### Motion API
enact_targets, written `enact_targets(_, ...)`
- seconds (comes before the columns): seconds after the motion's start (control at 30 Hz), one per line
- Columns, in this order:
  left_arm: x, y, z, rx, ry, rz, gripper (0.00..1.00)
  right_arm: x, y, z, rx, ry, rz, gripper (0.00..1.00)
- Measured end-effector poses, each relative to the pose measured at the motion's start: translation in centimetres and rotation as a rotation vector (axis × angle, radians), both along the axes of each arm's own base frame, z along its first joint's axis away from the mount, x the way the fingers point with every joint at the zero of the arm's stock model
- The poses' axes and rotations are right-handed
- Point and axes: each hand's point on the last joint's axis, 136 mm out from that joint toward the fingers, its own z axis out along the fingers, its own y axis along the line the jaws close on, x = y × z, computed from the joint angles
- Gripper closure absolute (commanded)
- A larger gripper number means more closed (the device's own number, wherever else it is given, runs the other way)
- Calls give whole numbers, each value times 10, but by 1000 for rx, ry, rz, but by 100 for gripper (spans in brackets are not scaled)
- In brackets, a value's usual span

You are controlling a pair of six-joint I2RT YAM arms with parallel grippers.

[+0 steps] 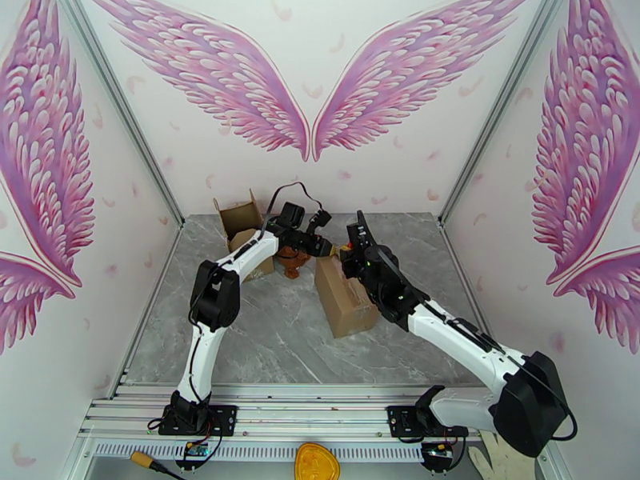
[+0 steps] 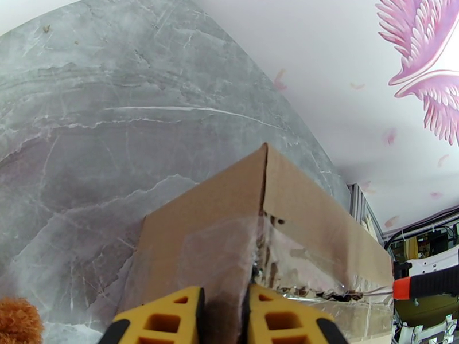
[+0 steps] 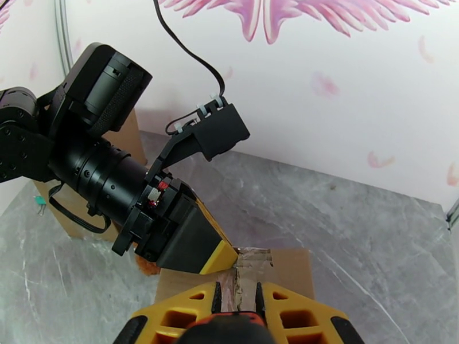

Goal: Unpack the express box

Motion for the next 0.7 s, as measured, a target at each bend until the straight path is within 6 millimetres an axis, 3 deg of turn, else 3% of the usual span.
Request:
enact_targets(0.17,-5,-3,0,14,-1,3,90,-9,-10,11,49,-46,-26,100)
enact_targets(0.4,21,17,-6,69,-70,106,91,-16,-9,47,125,-165,-14,100)
enact_targets(0.7,24,22,-3,81,-106,127,91,-16,-11,42,122,-182,-21,100)
